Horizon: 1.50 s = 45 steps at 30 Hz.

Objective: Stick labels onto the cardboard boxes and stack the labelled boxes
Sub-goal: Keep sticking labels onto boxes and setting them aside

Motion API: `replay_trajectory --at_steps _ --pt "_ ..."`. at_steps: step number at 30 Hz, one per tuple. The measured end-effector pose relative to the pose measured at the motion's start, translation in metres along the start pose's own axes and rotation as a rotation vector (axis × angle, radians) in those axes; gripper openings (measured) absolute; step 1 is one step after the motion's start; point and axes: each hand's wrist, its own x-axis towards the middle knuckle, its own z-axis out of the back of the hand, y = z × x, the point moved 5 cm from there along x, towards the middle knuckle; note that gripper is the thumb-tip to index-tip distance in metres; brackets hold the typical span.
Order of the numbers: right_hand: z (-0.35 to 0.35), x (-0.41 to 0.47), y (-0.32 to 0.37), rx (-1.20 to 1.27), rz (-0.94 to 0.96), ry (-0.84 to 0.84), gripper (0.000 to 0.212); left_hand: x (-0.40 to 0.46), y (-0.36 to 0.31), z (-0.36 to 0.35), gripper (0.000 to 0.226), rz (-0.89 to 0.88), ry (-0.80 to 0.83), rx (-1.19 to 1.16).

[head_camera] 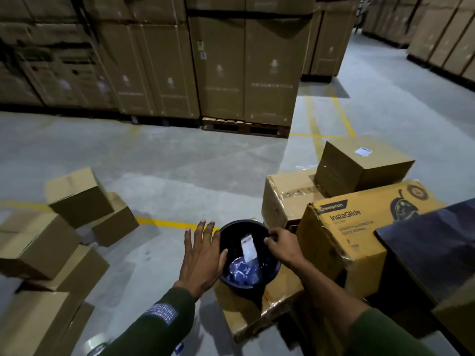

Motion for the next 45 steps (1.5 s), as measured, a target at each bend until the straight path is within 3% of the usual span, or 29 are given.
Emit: replay_trajectory --at_steps 5,9,12,17,24,30,38,45 --pt "0.016 -0.028 -0.035 -0.047 0.000 -0.017 0.014 0.013 -0.027 -0.007 0.058 -0.106 0.039 -0.008" --pt "0.059 -0.055 -0.060 -0.077 0.014 -0.122 0.018 0.030 -0.084 0.006 0.057 -0.252 0.018 -0.010" --pt "0.109 -0.084 -0.082 -0.084 0.020 -0.297 0.024 0.040 -0.149 0.024 0.063 -0.392 -0.006 -0.014" --pt "0.207 -0.159 -0.117 -0.104 -0.006 -0.657 0.016 0.046 -0.277 0.060 0.060 -0.658 -0.090 -0.086" --pt "0.307 -0.280 -0.172 -0.218 -0.100 -1.007 0.021 0.019 -0.426 0.110 0.068 -0.921 -0.139 -0.081" --pt "0.339 -0.352 -0.227 -0.410 -0.257 -0.982 0.035 -0.001 -0.504 0.117 0.074 -1.010 -0.100 -0.145" --pt "0.342 -0.353 -0.276 -0.589 -0.466 -0.713 0.073 0.029 -0.551 0.102 0.093 -1.093 0.007 -0.071" --pt "0.342 -0.338 -0.305 -0.655 -0.540 -0.640 0.074 0.059 -0.574 0.081 0.089 -1.183 0.076 -0.126"
